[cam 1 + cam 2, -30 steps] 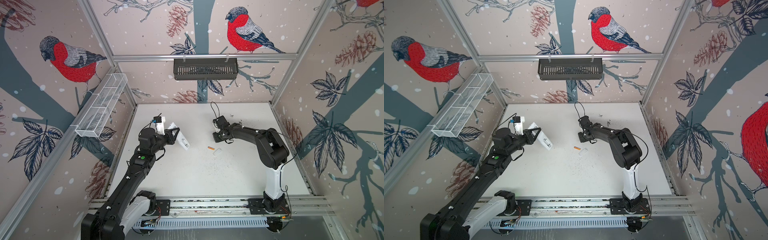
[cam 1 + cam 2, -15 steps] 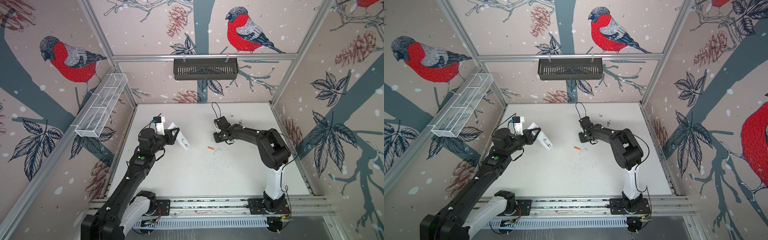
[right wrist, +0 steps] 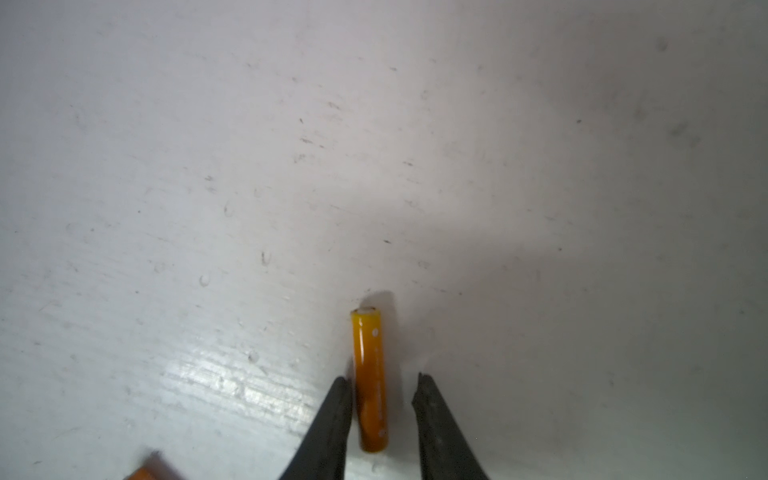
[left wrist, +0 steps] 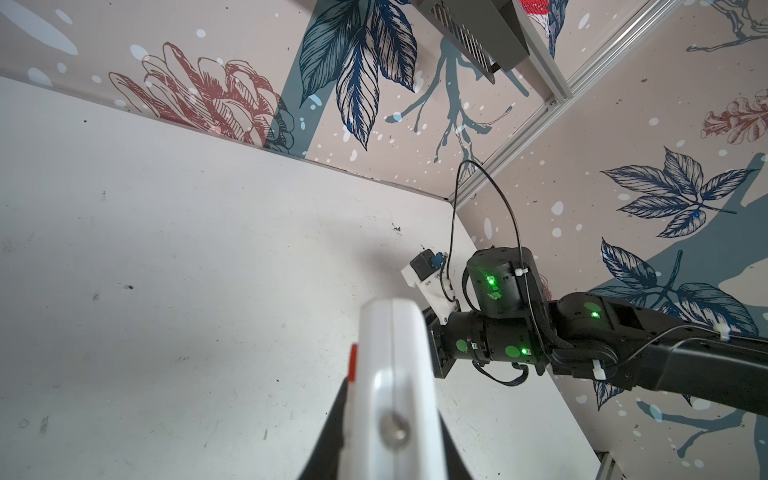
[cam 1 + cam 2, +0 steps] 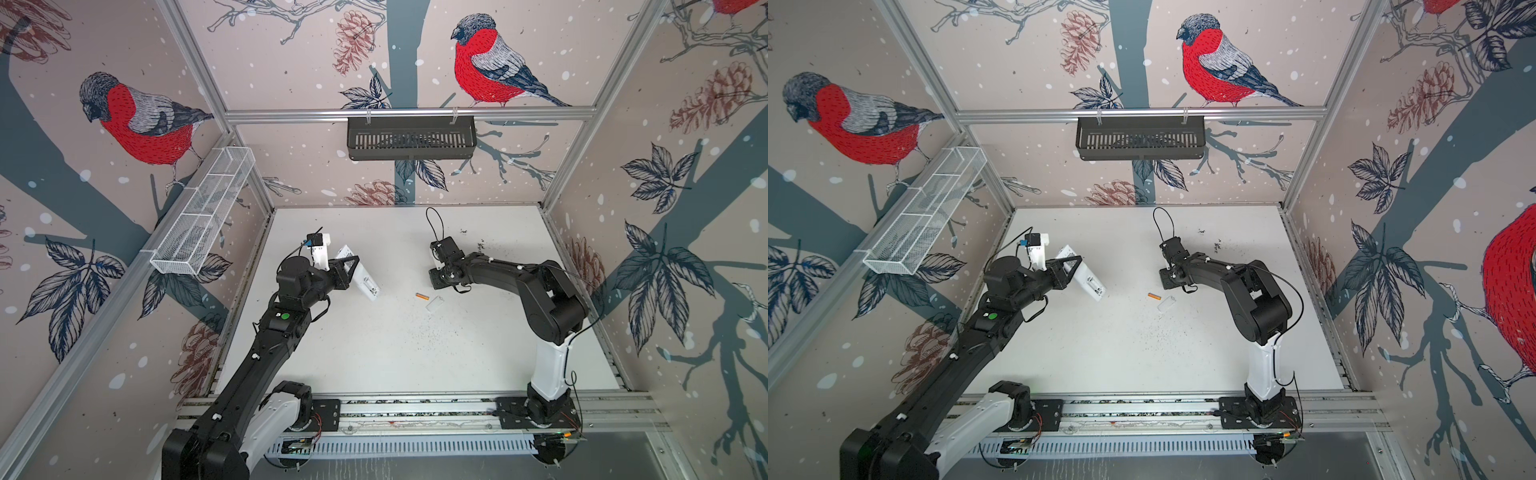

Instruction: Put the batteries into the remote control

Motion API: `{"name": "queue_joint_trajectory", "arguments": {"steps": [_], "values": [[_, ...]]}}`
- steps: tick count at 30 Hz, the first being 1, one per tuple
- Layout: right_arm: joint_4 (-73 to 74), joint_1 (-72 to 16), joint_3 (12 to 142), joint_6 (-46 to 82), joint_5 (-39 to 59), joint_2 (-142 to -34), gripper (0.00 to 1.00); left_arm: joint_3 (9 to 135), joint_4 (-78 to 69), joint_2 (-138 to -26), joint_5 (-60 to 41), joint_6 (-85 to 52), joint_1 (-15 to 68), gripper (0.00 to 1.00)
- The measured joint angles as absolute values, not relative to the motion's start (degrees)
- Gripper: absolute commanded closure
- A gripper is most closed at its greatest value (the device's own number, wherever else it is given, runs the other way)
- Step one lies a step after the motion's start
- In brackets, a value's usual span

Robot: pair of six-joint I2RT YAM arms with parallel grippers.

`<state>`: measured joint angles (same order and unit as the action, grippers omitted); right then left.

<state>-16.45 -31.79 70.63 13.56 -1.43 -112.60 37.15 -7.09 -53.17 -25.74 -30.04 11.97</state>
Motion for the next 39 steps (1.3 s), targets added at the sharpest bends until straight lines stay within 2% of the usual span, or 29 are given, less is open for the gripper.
{"name": "queue_joint_trajectory", "arguments": {"steps": [27,39], "values": [[-22.5,-32.0,79.6,11.8,-1.8,-117.7,0.68,36.7,-7.1,-52.3,-26.9,-30.0,11.9,0.89],[-22.1,-32.4,79.7,11.8,-1.7,-118.1,0.67,36.7,-7.1,-51.9,-26.9,-30.0,11.9,0.89]]}}
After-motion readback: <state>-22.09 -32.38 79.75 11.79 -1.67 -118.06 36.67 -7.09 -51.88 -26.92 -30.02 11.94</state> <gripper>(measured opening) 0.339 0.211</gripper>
